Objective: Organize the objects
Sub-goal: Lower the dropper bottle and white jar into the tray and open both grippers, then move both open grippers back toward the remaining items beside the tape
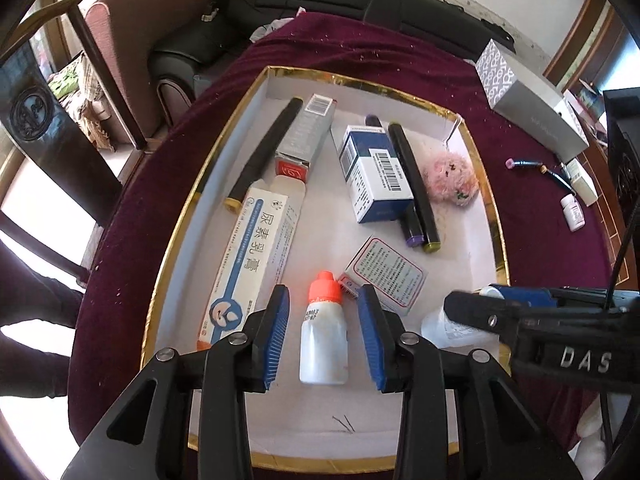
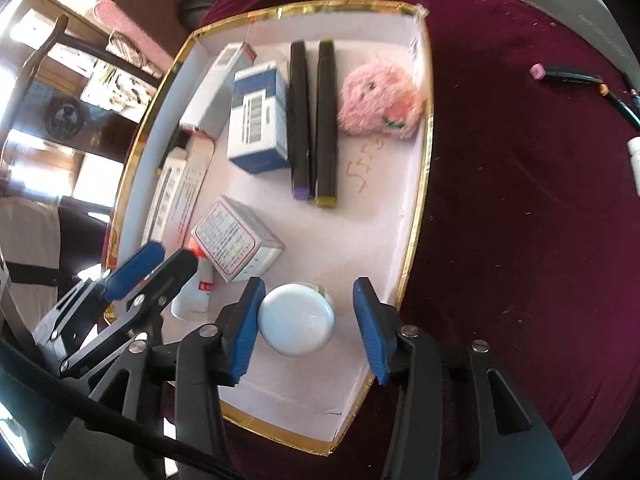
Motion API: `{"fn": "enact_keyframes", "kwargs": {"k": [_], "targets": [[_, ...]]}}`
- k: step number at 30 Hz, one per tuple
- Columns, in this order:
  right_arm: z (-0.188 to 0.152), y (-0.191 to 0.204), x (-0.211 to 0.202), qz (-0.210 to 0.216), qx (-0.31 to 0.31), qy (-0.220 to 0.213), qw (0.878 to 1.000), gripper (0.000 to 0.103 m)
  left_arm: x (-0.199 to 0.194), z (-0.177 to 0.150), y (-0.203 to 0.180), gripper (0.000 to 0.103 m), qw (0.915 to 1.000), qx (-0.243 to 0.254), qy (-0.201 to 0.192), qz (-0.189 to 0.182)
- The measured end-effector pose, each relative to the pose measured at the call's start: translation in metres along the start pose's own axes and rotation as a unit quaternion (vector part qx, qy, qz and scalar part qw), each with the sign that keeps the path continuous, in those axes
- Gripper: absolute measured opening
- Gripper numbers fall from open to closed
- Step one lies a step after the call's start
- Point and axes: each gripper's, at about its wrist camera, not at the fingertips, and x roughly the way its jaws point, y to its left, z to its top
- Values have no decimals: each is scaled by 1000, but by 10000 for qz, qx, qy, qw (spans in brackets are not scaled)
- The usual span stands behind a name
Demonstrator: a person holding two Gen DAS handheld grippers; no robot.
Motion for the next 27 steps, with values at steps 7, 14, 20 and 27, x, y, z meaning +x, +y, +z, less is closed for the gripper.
{"fn": "enact_keyframes", "kwargs": {"k": [7,14,20,27], "targets": [[1,10,-38,-1027,-576,-646,9909,49,-49,0,-18,31,9988,-171,-444,-69],[18,16,-78,-2795,-1580,-1555,9342,64,-143,36,-85,52,9881,277,-1460,399],[-21,-31,-100,-2057,-1042,-1816,9560,81,-146,-16,-98,52,9871,-84,-1479,604],[-53,-103,-97,-1239,255,-1870,9742,81,-145,-48,-175,52,9827,1085,-1371,606]]}}
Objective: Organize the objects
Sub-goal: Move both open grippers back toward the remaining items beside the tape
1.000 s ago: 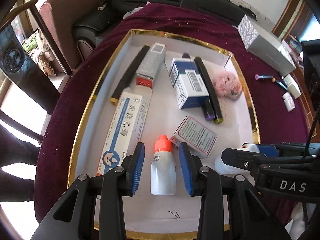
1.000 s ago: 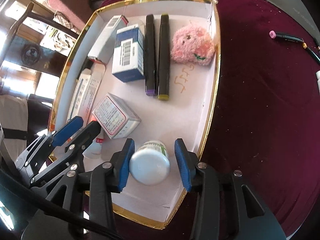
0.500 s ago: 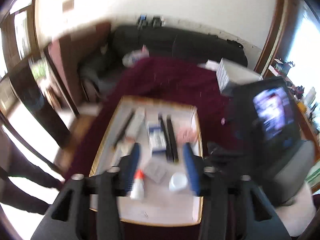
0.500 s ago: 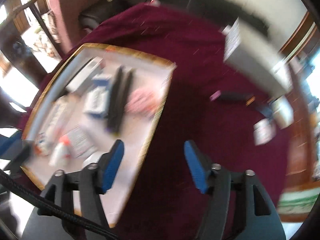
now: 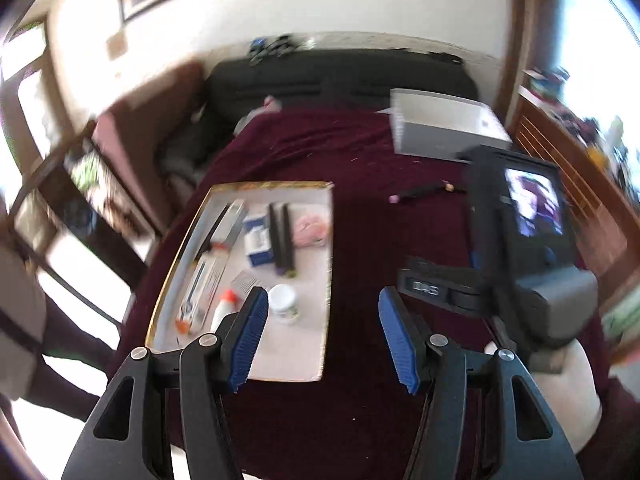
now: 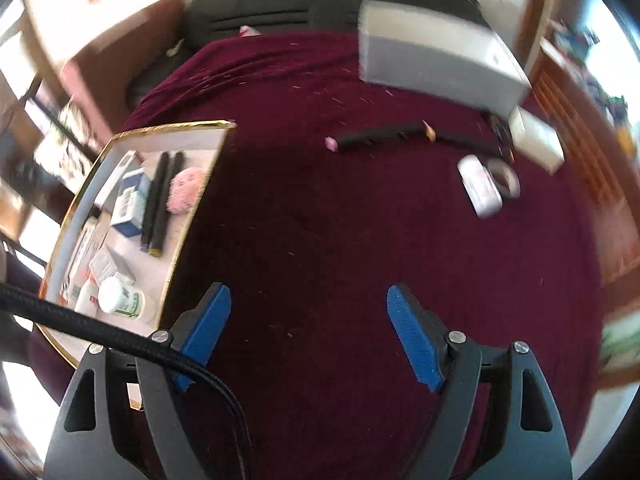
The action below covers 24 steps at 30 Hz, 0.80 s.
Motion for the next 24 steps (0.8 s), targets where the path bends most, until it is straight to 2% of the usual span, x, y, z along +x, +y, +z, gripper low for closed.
{"fn": "enact_keyframes", "kwargs": {"k": [2,5,12,17,21,24], "targets": [[0,-6,-4,51,5,-58,10000,81,-4,0,-11,52,9999,107,-35,21],[-6,-15,-9,101,5,-127,9999,81,0,-4,-23,52,9999,100,125,14],[-23,-33,-9,94,50,32,9999,81,6,-18,-41,52,9987,-102,492,-31],[-28,-42,-8,91,78,100,9999,81,5,-24,-53,52,9983,-72,567,-64],[-25,-44,-1,99,14,156,9998,81,9,-28,-49,52,9975,-187,673,-131],[-13,-44,8,150,-112,159,9997,81,14,-33,-30,52,9940,-599,864,-297]]}}
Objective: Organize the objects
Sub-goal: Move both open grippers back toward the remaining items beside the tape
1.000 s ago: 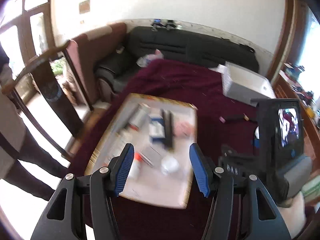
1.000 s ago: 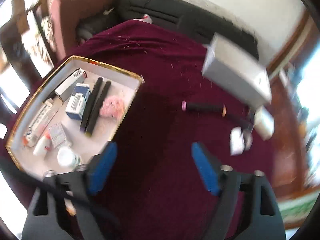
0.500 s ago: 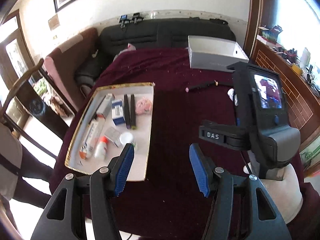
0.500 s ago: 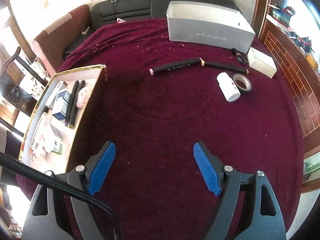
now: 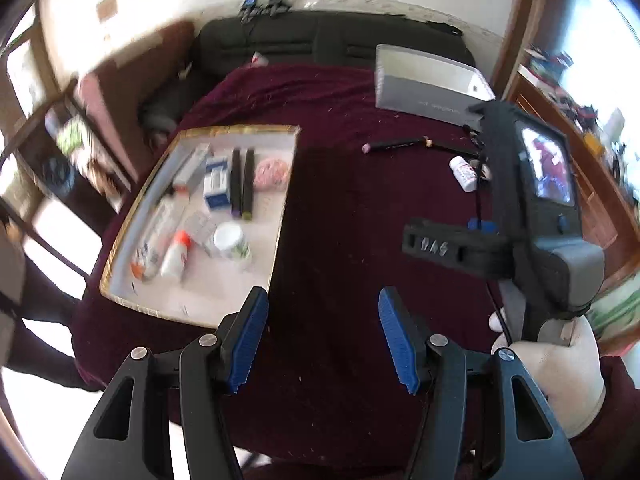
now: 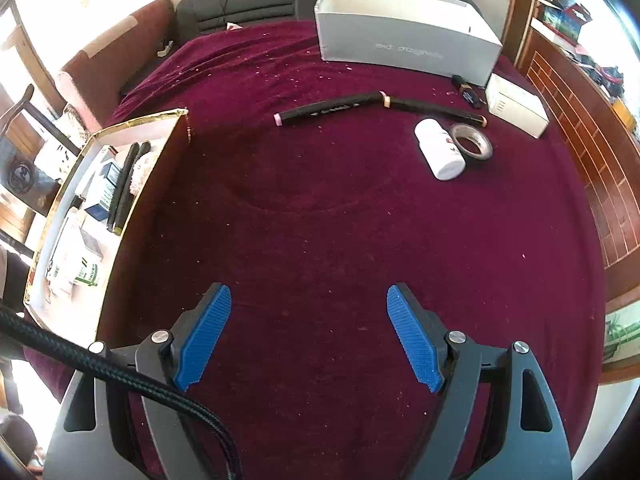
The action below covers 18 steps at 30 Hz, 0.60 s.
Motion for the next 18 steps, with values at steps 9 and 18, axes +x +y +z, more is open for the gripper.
{"fn": "enact_keyframes", "kwargs": {"k": [9,18], "targets": [[45,135,-72,915,-1475,-782,9817,81,-60,-49,182,52,9541,-2519,-695,1465],[-13,388,-194,2430,-4500,-1279,8497,81,-94,-161,293,52,8652,-4330,-647,2444]]}}
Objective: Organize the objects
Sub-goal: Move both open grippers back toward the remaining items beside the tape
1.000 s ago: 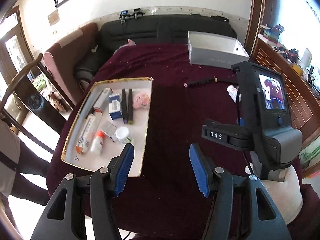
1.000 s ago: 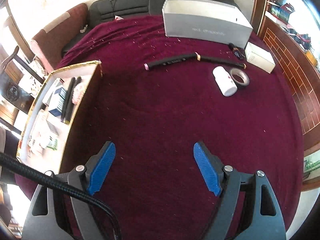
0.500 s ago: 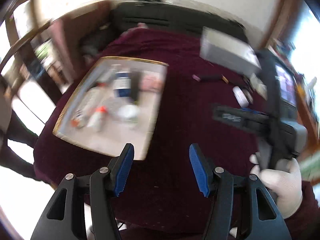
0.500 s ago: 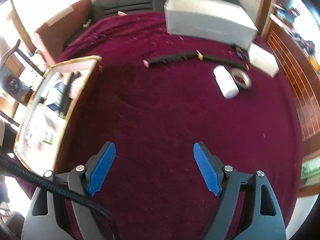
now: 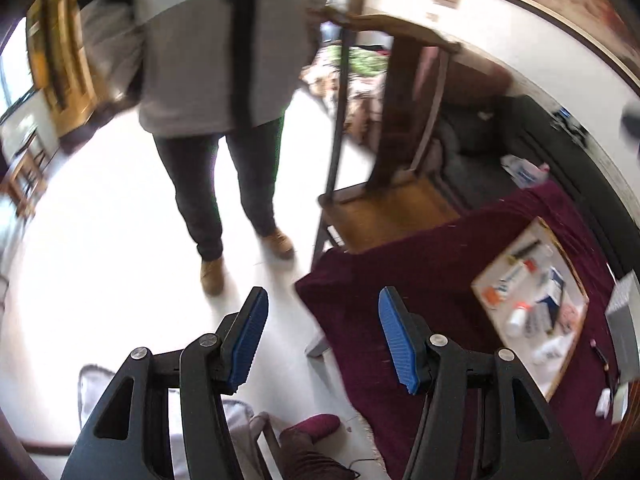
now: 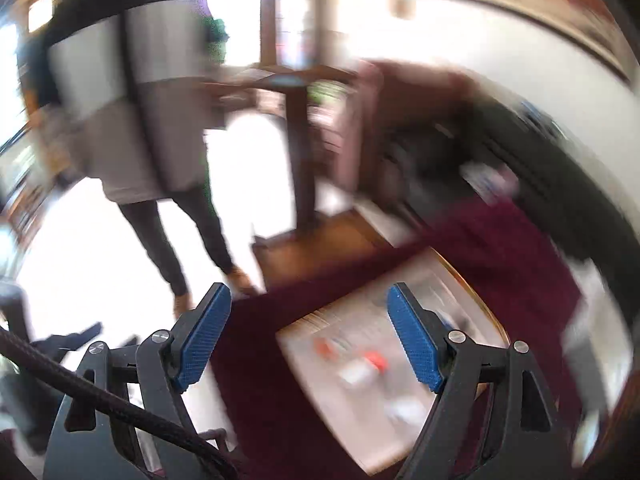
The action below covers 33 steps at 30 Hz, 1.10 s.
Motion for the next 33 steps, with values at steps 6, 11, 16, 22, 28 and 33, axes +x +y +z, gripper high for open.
{"fn": "enact_keyframes", "kwargs": {"k": [6,11,16,22,28,33], "targets": [[-21,6,29,42,456,59,9989,83,17,-16,-15,52,9984,383,256,-316],[-90,-61,89,387,1792,1357,9736,80,25,-15,-92,52,9848,1319,308,-1088],[-170,-154,62,-507,3136,1510,9361,80,33,-25,-185,52,9537,2184,620,-1972],[-280,-261,-16,-1753,4536,1612,8588,80,30,-64,-270,52,9066,3069,1013,-2712],[-392,-321,-76,-2406,5731,1845,7614,79,15,-103,-319,52,8670,3677,1352,-3079],[-410,-356,-77,-2420,5860,1668,7551,79,3,-124,-326,52,8540,3994,1399,-3026]]}}
